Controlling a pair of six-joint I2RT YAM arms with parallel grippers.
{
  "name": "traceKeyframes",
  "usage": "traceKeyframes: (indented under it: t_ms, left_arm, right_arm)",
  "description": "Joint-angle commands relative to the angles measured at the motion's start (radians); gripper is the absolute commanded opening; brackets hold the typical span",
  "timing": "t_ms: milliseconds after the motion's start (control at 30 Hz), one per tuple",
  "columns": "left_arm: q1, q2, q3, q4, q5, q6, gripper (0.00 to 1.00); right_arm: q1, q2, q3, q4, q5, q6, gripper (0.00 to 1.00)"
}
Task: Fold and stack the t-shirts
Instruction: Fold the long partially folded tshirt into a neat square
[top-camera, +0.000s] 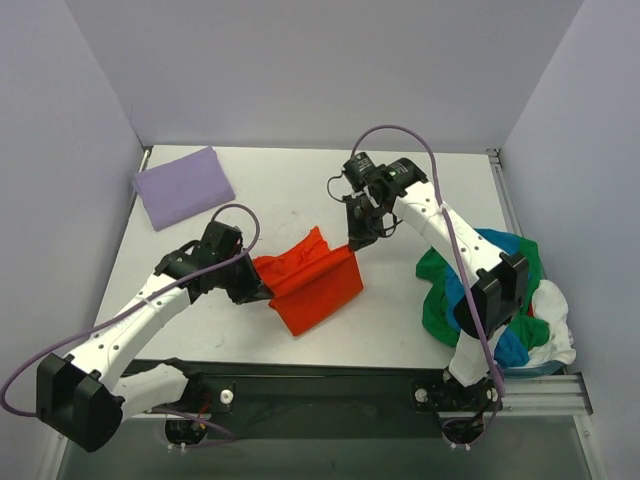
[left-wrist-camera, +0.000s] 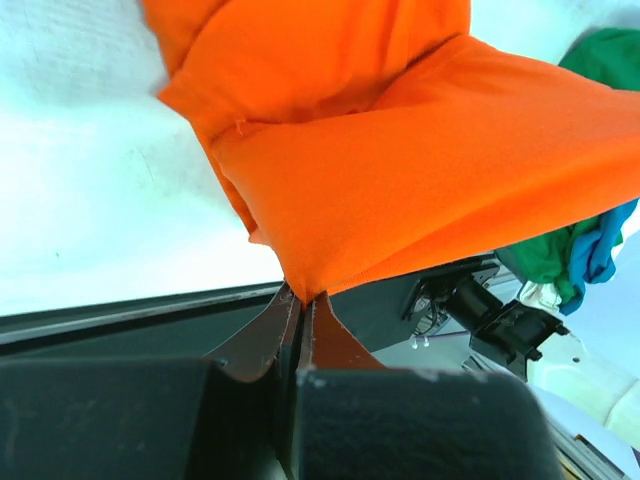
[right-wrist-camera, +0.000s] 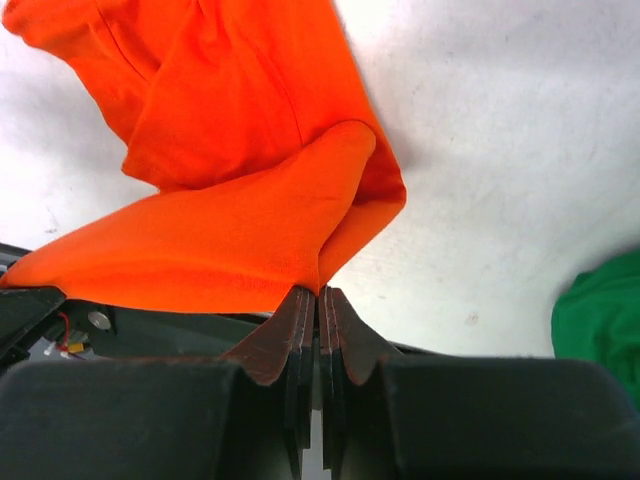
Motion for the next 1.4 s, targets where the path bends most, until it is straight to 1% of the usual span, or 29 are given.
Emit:
traceKeyframes:
  t_ms: [0,167,300,567,867,1100,1133,1167,1200,1233,1267,1300,1333,1367]
  left_arm:
    - [0.044,0.033,0.027,0.017,0.035,0.07,0.0]
    - [0.124,0.069,-0.002,0.079,0.08,0.103,0.0]
    - [0.173,0.139,0.0,0.125,0.105,0.133,0.0]
    - [0.245,0.256,0.015,0.172,0.129,0.176,0.0]
    - [0.307,0.366,0.053,0.208,0.114,0.189,0.0]
    - [0.339,0.412,0.087,0.229,0.04,0.179,0.0]
    - [0.343,0.417,0.089,0.238,0.031,0.179,0.0]
    - [0.349,0.428,0.092,0.255,0.022,0.175,0.04]
    - [0.362,0.431,0.093,0.273,0.005,0.175,0.18]
    - [0.371,0.429,0.095,0.29,-0.006,0.169,0.31]
    - [0.377,0.426,0.104,0.324,-0.018,0.167,0.43]
    - [0.382,0.419,0.11,0.338,-0.035,0.166,0.63]
    - [0.385,0.413,0.119,0.346,-0.075,0.175,0.69]
    - [0.385,0.394,0.127,0.358,-0.095,0.179,0.77]
  right_arm:
    - [-0.025,0.049,0.079,-0.049,0.06,-0.045,0.0]
    - [-0.035,0.152,0.145,-0.046,0.059,-0.072,0.0]
    - [-0.044,0.221,0.197,-0.044,0.062,-0.091,0.0]
    - [-0.069,0.359,0.335,-0.043,0.05,-0.103,0.0]
    - [-0.095,0.489,0.465,-0.04,0.001,-0.115,0.0]
    - [-0.106,0.561,0.531,-0.001,-0.013,-0.114,0.0]
    - [-0.107,0.566,0.531,0.024,-0.015,-0.115,0.0]
    - [-0.112,0.577,0.534,0.037,-0.022,-0.114,0.0]
    - [-0.115,0.583,0.536,0.054,-0.053,-0.115,0.05]
    - [-0.12,0.592,0.536,0.101,-0.099,-0.127,0.18]
    - [-0.121,0.595,0.536,0.129,-0.14,-0.138,0.35]
    - [-0.121,0.597,0.538,0.149,-0.168,-0.144,0.53]
    - [-0.12,0.594,0.541,0.169,-0.218,-0.158,0.58]
    - [-0.12,0.586,0.544,0.198,-0.234,-0.161,0.62]
